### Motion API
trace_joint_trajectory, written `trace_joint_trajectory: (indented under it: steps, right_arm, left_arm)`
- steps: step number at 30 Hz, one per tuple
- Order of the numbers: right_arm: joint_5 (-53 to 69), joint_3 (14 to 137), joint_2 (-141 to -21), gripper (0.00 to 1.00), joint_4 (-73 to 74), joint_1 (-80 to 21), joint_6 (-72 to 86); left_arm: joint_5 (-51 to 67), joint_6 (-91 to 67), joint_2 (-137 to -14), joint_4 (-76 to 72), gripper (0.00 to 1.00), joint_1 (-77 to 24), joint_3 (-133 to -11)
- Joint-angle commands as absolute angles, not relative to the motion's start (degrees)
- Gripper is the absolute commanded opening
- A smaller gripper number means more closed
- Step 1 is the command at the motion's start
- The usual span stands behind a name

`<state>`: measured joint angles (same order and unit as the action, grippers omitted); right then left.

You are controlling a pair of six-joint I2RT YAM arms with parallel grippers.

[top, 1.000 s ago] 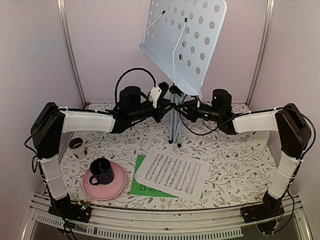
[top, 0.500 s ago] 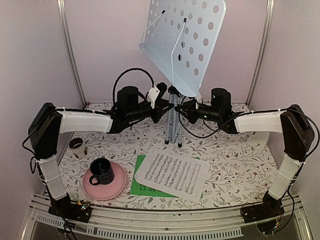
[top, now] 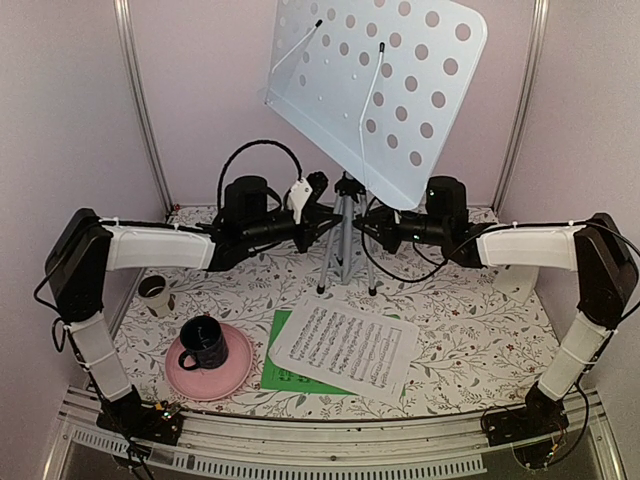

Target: Set up the instrument practice props

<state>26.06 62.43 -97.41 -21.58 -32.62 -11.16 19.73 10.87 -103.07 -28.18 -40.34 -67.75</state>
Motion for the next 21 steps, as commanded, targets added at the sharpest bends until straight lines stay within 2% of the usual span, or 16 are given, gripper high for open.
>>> trace_joint_trajectory:
  steps: [1,12,21]
  right_arm:
    - [15.66,65.42,-92.64,0.00,-18.18,-21.90,-8.52]
    - [18.73,71.14,-96.51,0.00,-13.71,-14.72,-9.14]
    - [24.58,75.66,-103.23,0.00,-15.83,-15.22,-6.00]
  left_arm:
    - [13.95,12.72,-99.99,-25.71,0.00,-29.42,-67.15]
    - [14.82,12.26,-101.13,-22.54,0.00,-24.52,-69.47]
    - [19.60,9.03,-107.18,-23.15,0.00,-24.14,-73.65]
